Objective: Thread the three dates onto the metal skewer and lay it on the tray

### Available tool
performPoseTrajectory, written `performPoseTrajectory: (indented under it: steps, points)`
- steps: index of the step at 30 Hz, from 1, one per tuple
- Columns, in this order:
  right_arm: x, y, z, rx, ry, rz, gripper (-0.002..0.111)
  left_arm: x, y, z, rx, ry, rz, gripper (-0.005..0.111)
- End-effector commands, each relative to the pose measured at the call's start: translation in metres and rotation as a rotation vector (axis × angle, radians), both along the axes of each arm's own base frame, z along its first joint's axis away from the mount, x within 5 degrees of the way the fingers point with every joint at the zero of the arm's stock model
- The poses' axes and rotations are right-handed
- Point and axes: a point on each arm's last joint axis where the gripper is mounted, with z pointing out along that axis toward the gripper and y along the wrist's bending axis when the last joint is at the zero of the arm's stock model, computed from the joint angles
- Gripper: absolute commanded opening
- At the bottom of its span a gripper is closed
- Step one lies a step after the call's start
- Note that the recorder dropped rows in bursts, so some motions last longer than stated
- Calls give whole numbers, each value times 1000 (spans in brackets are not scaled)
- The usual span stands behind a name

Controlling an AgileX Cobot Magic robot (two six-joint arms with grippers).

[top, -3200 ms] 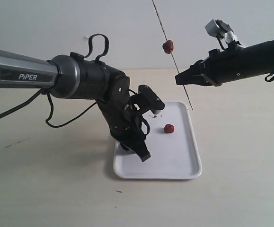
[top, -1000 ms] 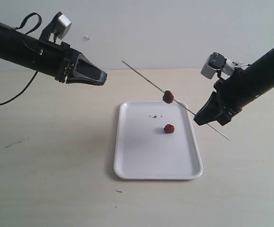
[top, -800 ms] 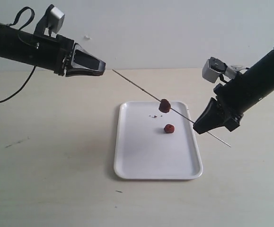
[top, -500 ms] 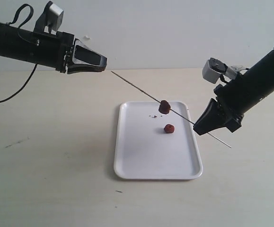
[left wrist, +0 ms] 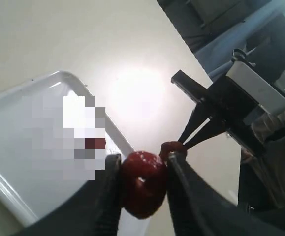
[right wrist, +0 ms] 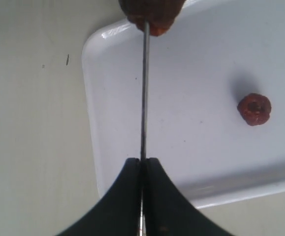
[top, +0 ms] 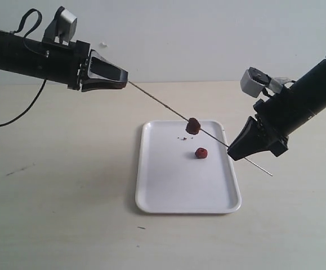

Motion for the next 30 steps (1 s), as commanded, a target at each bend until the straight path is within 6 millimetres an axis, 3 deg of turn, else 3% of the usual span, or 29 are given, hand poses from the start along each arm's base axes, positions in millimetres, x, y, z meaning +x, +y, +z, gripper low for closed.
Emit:
performPoseTrajectory:
  steps: [1,30]
  points:
    - [-1,0,3,23,-6,7,0,3,-1,-5,-32,26,15,32]
    - [4,-3,1,-15,-21,-57,0,6,2,3,-77,6,45,32]
